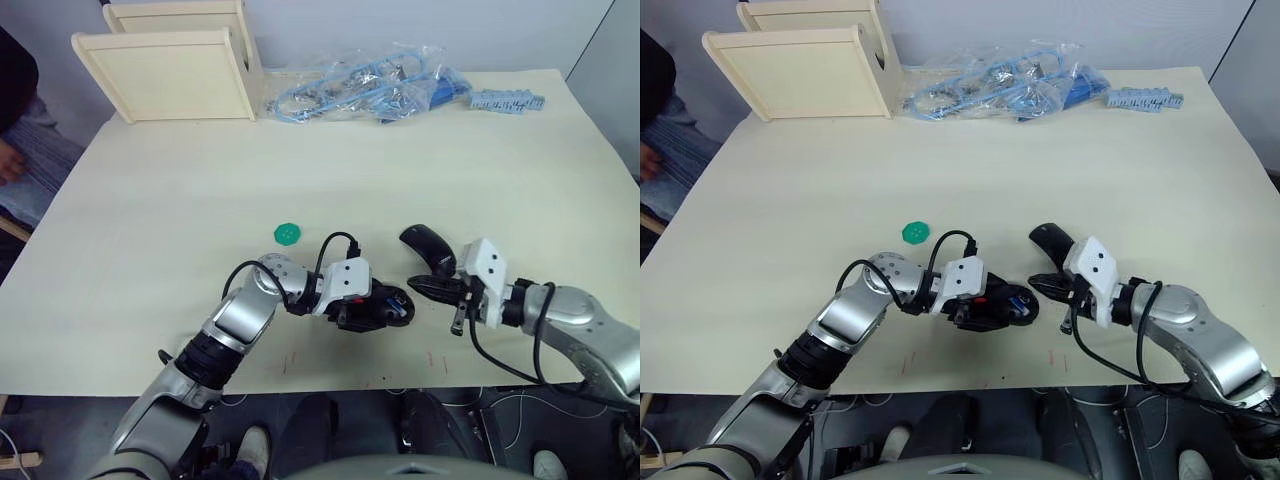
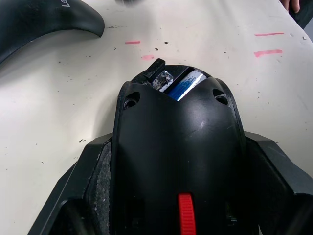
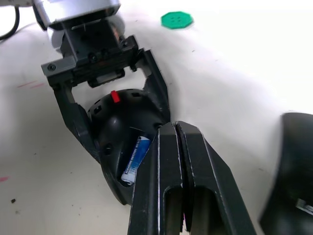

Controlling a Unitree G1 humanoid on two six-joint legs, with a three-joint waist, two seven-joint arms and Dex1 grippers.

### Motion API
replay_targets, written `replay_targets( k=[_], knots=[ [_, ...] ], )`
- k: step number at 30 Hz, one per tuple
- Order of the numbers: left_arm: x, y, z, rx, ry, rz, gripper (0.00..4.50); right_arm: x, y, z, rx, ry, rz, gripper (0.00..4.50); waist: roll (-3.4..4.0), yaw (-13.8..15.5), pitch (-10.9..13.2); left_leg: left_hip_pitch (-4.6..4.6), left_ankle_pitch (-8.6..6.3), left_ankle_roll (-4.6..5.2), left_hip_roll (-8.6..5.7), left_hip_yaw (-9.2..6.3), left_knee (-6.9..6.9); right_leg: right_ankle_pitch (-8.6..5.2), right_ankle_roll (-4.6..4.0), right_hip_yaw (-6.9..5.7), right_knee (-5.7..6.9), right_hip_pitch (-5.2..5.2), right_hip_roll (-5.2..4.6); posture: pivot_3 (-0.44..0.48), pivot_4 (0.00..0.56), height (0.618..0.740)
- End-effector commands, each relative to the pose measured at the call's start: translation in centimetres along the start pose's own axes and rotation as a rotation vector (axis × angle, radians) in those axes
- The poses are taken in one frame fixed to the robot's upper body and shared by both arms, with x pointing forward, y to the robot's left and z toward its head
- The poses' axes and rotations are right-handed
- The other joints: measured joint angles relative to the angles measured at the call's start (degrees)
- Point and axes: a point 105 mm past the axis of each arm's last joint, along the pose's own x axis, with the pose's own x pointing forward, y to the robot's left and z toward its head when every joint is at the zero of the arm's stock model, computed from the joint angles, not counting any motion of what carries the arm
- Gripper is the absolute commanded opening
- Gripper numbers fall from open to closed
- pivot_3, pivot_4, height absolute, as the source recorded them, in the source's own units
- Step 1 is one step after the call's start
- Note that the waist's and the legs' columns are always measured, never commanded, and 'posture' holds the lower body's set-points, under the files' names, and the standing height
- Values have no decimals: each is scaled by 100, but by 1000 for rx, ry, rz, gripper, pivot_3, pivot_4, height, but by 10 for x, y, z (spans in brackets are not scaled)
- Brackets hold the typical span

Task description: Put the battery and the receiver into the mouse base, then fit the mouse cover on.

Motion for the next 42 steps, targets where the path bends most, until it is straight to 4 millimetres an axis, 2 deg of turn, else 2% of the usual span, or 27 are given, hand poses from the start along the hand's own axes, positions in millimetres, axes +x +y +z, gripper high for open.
replay_targets(
  k=[1,5,14,21,42],
  knots=[
    [3,-10,-10,-32,33,-55,3035,7,6,6,-41,-25,26,13,0,-2,0,0,0,0,0,0,0,0,0,0,1,0,0,0,150,740],
    [4,-9,-9,-28,33,-59,3035,12,9,2,-41,-6,44,13,0,1,0,2,0,0,0,-1,1,0,0,0,4,0,0,0,150,740],
    [4,-9,-9,-24,37,-69,3035,13,4,-1,-20,-16,10,13,0,2,0,2,0,-1,-1,0,1,0,0,0,5,0,0,0,150,740],
    [4,-10,-10,-26,38,-68,3035,11,-1,-1,-17,-20,-3,13,0,2,0,2,1,-1,-2,1,3,0,0,1,6,0,0,0,150,740],
    [3,-11,-11,-26,40,-68,3035,9,2,-20,-5,48,4,13,1,-2,-2,6,1,-1,-2,3,5,0,0,4,12,0,0,0,150,740]
  ],
)
